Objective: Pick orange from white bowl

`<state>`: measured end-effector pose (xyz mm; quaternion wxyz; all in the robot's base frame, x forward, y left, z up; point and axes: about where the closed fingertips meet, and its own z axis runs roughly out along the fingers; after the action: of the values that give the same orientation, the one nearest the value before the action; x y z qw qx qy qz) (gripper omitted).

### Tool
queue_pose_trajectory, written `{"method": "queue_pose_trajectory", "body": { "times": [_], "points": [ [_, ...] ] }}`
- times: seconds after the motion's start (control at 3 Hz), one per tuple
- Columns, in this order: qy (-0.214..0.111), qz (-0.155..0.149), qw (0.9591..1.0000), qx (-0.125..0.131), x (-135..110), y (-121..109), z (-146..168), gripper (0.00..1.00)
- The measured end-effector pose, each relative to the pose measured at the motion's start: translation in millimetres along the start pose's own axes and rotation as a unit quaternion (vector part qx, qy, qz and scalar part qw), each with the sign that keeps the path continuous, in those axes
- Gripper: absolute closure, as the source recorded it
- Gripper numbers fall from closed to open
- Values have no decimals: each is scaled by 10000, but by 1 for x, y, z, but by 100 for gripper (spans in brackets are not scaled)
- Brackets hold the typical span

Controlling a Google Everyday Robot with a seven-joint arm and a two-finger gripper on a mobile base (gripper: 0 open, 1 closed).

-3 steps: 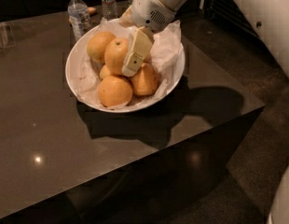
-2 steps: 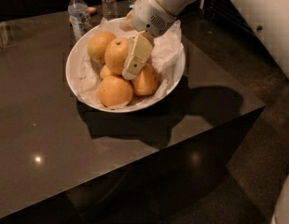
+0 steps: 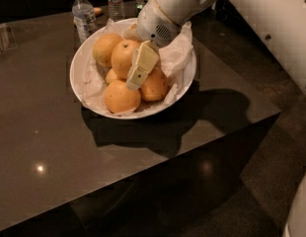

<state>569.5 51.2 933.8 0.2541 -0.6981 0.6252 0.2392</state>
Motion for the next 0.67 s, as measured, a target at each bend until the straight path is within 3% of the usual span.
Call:
{"method": "queue_pose_trajectory", "body": {
  "times": [0.33, 0.67],
  "points": [
    [-4, 3, 10000, -4, 0, 0, 1, 16],
    [-4, 3, 10000, -4, 0, 0, 1, 40]
  ]
}}
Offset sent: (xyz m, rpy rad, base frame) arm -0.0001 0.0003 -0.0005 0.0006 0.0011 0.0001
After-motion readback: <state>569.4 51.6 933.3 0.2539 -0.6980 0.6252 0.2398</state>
